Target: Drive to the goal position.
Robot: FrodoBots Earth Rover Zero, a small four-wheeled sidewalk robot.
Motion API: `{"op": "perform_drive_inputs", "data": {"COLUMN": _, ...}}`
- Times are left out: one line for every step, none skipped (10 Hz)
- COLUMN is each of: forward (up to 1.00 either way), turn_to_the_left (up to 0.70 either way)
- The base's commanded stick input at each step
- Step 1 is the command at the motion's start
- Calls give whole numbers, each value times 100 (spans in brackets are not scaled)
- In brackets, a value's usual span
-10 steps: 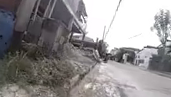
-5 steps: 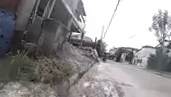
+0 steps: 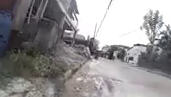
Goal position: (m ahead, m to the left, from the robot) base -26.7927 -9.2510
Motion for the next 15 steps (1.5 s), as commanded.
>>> {"op": "perform_drive_inputs", "data": {"forward": -4, "turn_to_the_left": 3}}
{"op": "perform_drive_inputs", "data": {"forward": 7, "turn_to_the_left": 0}}
{"op": "perform_drive_inputs", "data": {"forward": 59, "turn_to_the_left": 0}}
{"op": "perform_drive_inputs", "data": {"forward": 70, "turn_to_the_left": -20}}
{"op": "perform_drive_inputs", "data": {"forward": 70, "turn_to_the_left": -32}}
{"op": "perform_drive_inputs", "data": {"forward": 70, "turn_to_the_left": -35}}
{"op": "perform_drive_inputs", "data": {"forward": 70, "turn_to_the_left": -35}}
{"op": "perform_drive_inputs", "data": {"forward": 70, "turn_to_the_left": -35}}
{"op": "perform_drive_inputs", "data": {"forward": 70, "turn_to_the_left": -35}}
{"op": "perform_drive_inputs", "data": {"forward": 70, "turn_to_the_left": -35}}
{"op": "perform_drive_inputs", "data": {"forward": 70, "turn_to_the_left": -35}}
{"op": "perform_drive_inputs", "data": {"forward": 70, "turn_to_the_left": -35}}
{"op": "perform_drive_inputs", "data": {"forward": 70, "turn_to_the_left": -35}}
{"op": "perform_drive_inputs", "data": {"forward": 70, "turn_to_the_left": -35}}
{"op": "perform_drive_inputs", "data": {"forward": 42, "turn_to_the_left": -25}}
